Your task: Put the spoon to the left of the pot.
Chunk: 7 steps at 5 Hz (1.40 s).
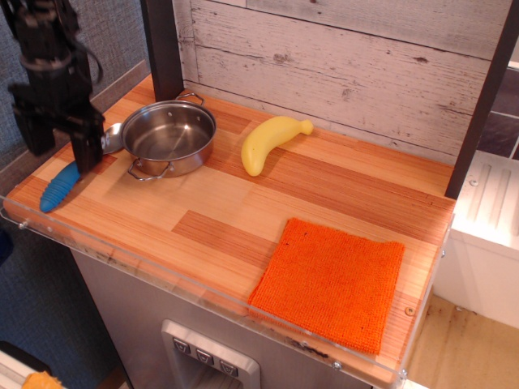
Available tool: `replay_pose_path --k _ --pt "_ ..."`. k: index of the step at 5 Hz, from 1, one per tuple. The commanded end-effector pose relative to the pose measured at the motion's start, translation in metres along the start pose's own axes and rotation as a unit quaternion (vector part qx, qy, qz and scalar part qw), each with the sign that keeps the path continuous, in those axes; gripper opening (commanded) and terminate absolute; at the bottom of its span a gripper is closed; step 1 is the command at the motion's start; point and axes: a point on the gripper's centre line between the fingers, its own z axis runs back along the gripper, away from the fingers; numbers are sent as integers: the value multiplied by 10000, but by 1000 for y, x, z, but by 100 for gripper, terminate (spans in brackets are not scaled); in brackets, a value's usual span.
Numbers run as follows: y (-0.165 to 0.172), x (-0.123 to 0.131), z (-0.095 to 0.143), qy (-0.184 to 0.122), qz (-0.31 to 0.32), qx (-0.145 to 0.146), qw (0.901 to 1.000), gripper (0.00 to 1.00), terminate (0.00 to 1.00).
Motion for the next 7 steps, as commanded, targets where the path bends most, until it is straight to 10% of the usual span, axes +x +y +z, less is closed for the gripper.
replay_pose_path --k 1,6,7 --pt "-16 -15 77 -595 -69 -18 9982 100 0" --pt "-68 -25 63 -488 -34 -289 9984 100 0" --pt "-68 -25 63 -488 -34 -289 9984 100 100"
